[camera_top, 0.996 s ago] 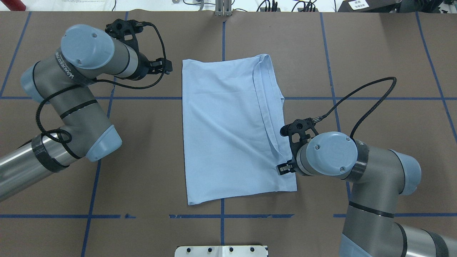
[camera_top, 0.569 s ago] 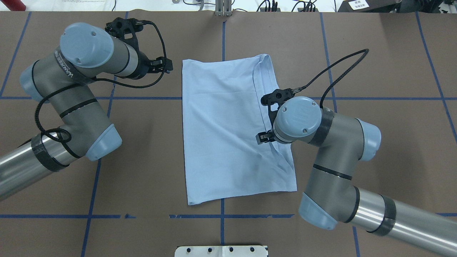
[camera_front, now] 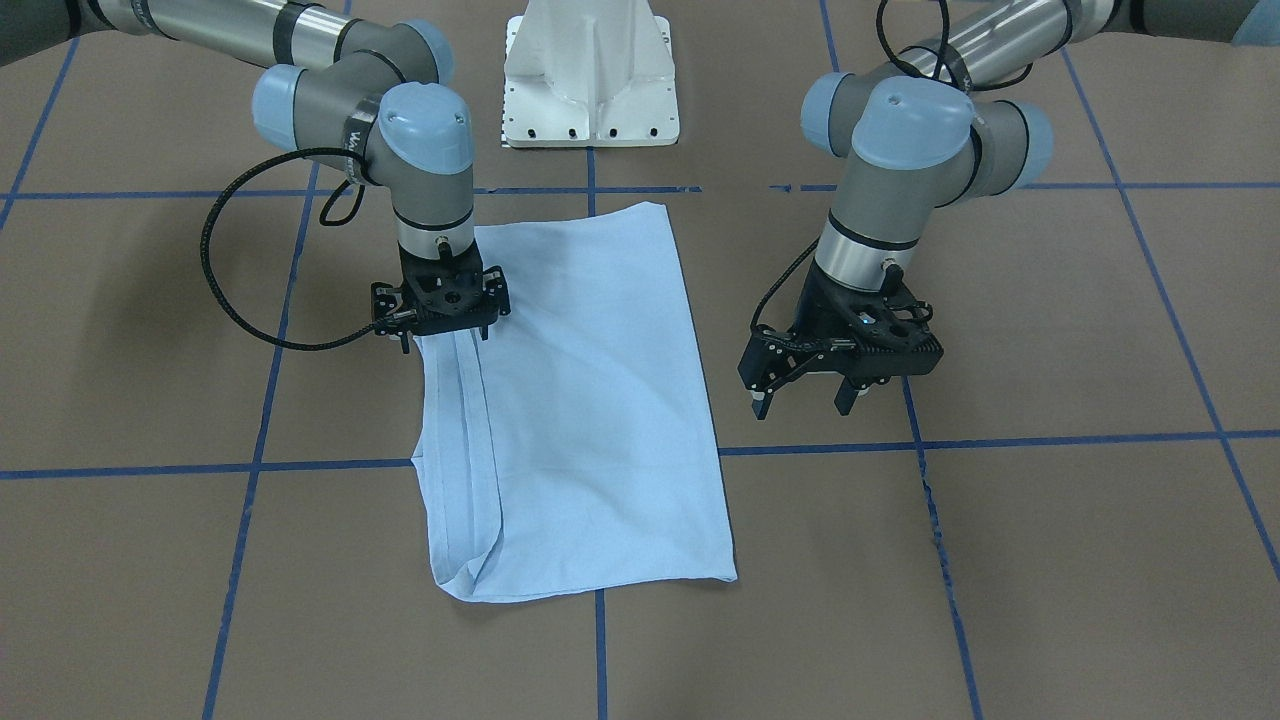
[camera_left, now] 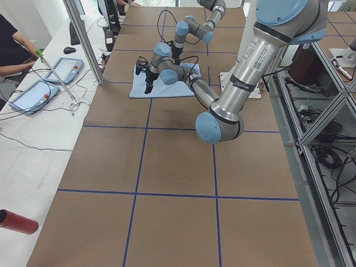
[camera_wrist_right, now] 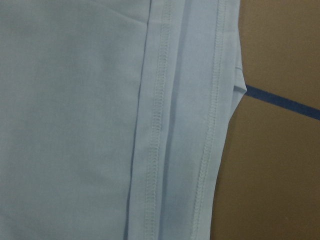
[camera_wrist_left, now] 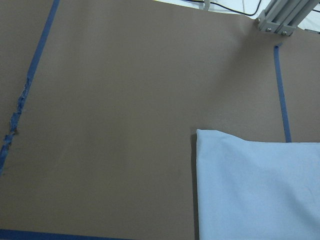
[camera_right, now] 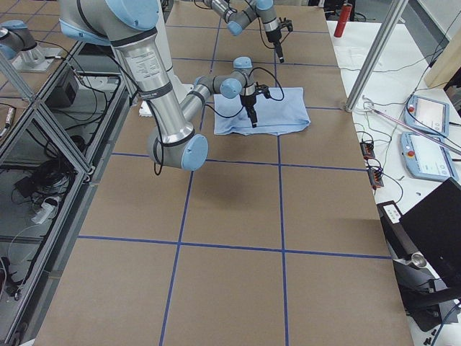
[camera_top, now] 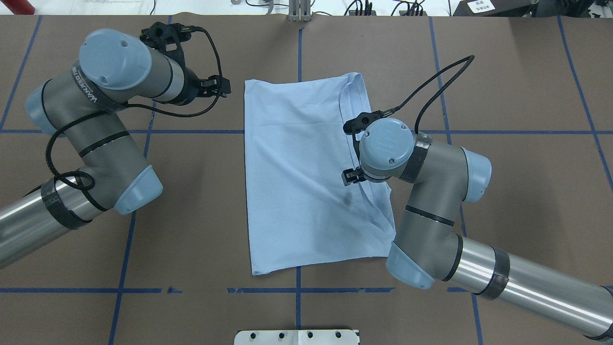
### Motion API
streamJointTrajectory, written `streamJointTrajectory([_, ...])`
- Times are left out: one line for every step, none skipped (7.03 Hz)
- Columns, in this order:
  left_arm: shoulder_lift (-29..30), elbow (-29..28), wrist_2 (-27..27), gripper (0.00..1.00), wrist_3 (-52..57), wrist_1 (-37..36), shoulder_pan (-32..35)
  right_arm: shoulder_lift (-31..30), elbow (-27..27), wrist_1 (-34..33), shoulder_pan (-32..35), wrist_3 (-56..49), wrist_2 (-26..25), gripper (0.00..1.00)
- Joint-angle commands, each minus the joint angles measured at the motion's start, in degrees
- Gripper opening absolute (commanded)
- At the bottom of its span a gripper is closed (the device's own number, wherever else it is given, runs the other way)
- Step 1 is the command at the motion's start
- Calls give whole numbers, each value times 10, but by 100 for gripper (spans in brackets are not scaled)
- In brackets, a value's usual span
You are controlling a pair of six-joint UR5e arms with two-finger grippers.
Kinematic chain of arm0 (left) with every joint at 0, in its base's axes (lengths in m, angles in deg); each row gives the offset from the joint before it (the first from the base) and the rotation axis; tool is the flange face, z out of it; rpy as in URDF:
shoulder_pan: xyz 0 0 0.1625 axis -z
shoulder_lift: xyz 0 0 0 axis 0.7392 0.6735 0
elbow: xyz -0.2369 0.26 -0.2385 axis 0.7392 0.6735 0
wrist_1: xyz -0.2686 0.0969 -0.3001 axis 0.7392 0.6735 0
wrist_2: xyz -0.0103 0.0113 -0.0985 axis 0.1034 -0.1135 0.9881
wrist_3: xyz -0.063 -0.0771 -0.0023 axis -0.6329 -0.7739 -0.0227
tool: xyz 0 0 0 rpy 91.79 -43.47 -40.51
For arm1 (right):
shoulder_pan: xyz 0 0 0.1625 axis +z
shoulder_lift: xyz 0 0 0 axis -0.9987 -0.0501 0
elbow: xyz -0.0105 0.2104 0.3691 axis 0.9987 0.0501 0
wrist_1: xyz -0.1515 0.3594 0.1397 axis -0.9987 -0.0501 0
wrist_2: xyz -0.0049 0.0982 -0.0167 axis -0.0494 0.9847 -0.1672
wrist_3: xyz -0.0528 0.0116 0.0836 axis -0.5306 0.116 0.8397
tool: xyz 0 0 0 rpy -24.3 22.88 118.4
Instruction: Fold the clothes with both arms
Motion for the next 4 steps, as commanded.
streamJointTrajectory([0,0,0,100,5,0,0,-2,14,-5,-1,-10,38,100])
streamJointTrajectory([0,0,0,100,5,1,0,2,13,-33,-1,-15,41,100])
streamJointTrajectory([0,0,1,100,5,1,0,4,12,-39,-1,-19,44,100])
streamJointTrajectory([0,0,1,100,4,1,0,3,13,-40,-1,-19,44,100])
